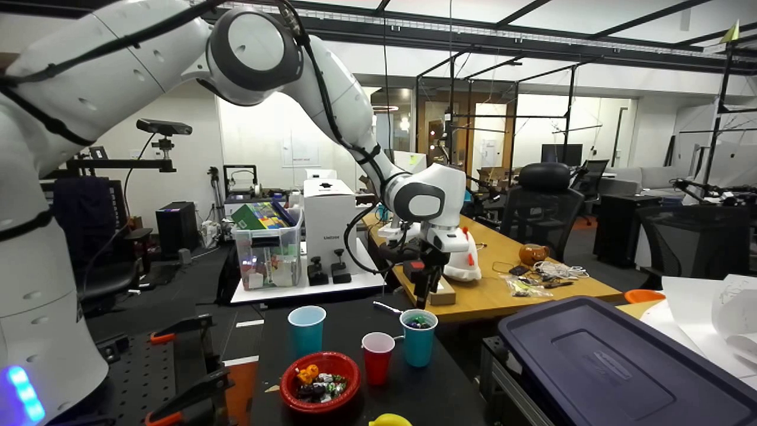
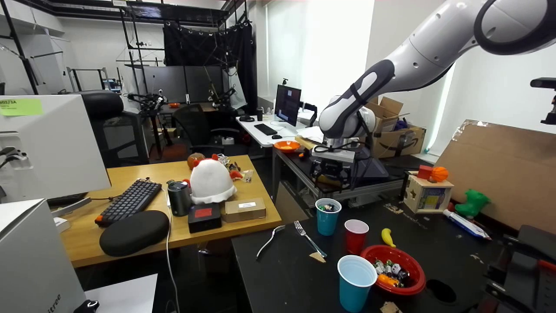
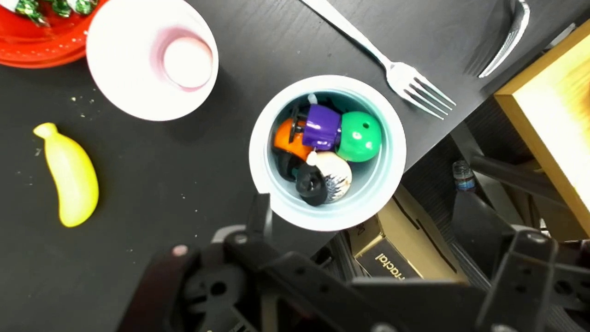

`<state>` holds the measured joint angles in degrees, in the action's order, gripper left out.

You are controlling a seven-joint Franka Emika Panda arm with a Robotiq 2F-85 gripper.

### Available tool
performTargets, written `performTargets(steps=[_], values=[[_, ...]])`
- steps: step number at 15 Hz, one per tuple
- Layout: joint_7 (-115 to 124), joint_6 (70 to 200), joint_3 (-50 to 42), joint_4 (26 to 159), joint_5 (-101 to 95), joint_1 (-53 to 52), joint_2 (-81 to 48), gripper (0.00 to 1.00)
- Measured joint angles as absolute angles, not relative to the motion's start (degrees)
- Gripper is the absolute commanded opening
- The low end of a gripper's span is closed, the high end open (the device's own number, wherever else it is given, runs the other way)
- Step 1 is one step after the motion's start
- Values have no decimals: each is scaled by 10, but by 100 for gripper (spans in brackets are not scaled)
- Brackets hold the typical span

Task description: Pick up some of the contents in the cup and put them in the bowl

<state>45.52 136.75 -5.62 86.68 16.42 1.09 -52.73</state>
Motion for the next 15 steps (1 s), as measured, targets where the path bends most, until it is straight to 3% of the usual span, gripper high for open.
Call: performTargets(steps=[15], values=[[549,1356,-48,863,197,20,-544,100]])
